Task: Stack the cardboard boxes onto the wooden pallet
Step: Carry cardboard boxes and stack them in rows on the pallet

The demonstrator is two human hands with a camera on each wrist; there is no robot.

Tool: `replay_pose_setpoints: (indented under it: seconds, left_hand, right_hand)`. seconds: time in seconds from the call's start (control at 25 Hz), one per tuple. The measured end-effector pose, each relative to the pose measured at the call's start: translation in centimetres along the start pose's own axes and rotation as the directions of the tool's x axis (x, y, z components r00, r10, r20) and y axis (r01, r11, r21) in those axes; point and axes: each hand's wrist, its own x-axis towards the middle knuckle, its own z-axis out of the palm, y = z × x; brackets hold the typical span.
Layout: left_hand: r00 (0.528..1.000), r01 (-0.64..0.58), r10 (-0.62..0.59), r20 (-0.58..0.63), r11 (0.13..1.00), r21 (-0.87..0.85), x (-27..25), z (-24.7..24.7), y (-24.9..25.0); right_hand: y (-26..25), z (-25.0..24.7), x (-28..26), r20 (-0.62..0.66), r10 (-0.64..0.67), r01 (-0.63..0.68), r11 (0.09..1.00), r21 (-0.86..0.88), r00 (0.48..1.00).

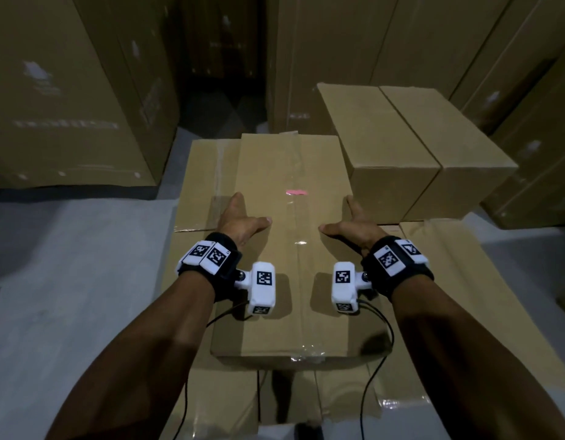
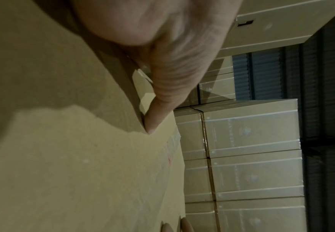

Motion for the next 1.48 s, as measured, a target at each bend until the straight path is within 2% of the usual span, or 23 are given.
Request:
replay_pose_setpoints:
  seconds: [0.2, 0.52, 0.64, 0.72, 0.84, 0.96, 1.08, 1.2, 1.36, 1.48]
  left_hand:
    - [0.997, 0.048, -0.046, -0.065, 0.999, 0.023, 2.9, 2.7, 0.9]
    - [0.987, 0.057, -0.039, -0.156, 0.991, 0.117, 6.3, 5.8, 1.9]
    - [0.992, 0.040, -0.017, -0.124, 0.982, 0.186, 6.1, 5.7, 2.0]
    - [0.997, 0.023, 0.004, -0.081, 0.947, 0.319, 5.2, 5.6, 2.0]
    - [0.998, -0.032, 0.054, -0.018, 0.793, 0.609, 2.0, 5.5, 2.1]
    - [0.977, -0.209, 0.153, 0.145, 0.614, 0.761, -3.1, 5.9, 2.7]
    - [0.912, -0.409, 0.220, 0.346, 0.428, 0.806, -8.2, 6.3, 2.8]
    - [0.841, -0.541, 0.171, 0.513, 0.251, 0.803, -11.2, 7.0, 1.6]
    - [0.815, -0.578, 0.131, 0.564, 0.132, 0.805, -12.7, 8.2, -1.2]
    - [0.840, -0.534, 0.173, 0.514, 0.097, 0.840, -12.8, 9.4, -2.9]
  right_hand:
    - [-0.1, -2.3, 5.1, 0.082, -0.011, 0.011, 1.000, -0.005, 0.997]
    - [0.6, -4.4, 9.7, 0.112, -0.039, 0.043, 0.999, -0.026, 0.993]
    - [1.3, -4.7, 9.9, 0.105, -0.045, 0.048, 0.999, -0.024, 0.993]
    - [1.7, -4.9, 9.6, 0.094, -0.058, 0.062, 0.997, -0.050, 0.994]
    - [1.9, -5.2, 8.3, 0.070, -0.088, 0.098, 0.984, -0.151, 0.994]
    - [2.7, -5.9, 6.6, 0.043, -0.104, 0.110, 0.976, -0.189, 0.994]
    - [4.1, -6.6, 4.7, 0.034, -0.163, 0.166, 0.950, -0.263, 0.986]
    - [5.7, -7.7, 3.4, 0.015, -0.183, 0.172, 0.888, -0.425, 0.983]
    - [6.9, -8.9, 3.1, -0.110, -0.260, 0.147, 0.792, -0.592, 0.959]
    - [6.5, -9.0, 4.7, -0.139, -0.342, 0.188, 0.763, -0.619, 0.929]
